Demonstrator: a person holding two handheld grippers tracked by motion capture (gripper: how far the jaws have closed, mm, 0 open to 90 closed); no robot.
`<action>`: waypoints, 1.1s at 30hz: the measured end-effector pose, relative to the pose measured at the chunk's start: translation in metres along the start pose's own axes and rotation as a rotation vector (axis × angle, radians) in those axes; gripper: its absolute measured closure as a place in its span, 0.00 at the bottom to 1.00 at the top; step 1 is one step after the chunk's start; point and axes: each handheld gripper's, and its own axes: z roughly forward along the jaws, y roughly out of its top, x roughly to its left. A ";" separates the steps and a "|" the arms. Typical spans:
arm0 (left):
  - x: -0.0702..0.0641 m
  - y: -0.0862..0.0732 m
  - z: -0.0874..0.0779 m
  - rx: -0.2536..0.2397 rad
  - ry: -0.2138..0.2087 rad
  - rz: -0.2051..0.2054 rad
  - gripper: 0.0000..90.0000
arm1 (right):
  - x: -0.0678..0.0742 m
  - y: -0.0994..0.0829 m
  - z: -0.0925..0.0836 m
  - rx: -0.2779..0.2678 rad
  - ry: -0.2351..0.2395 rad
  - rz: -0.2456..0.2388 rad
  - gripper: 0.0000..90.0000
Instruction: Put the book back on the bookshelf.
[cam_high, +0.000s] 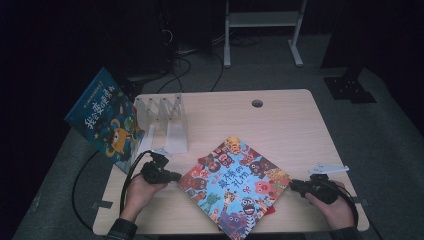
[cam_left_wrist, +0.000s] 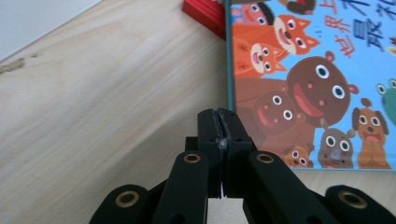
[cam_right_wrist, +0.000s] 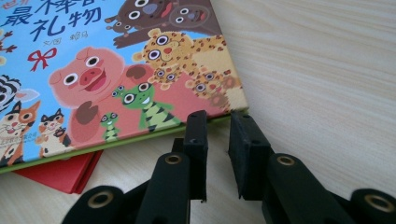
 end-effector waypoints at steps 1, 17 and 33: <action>0.000 0.000 0.001 -0.006 -0.015 -0.005 0.98 | 0.000 0.001 0.001 0.004 -0.002 -0.002 0.86; -0.011 -0.005 0.007 0.012 -0.051 0.000 0.99 | -0.007 0.019 0.015 -0.003 -0.011 -0.038 0.92; -0.025 -0.003 0.014 0.035 -0.109 0.021 0.99 | -0.019 0.039 0.033 -0.022 -0.025 -0.032 0.93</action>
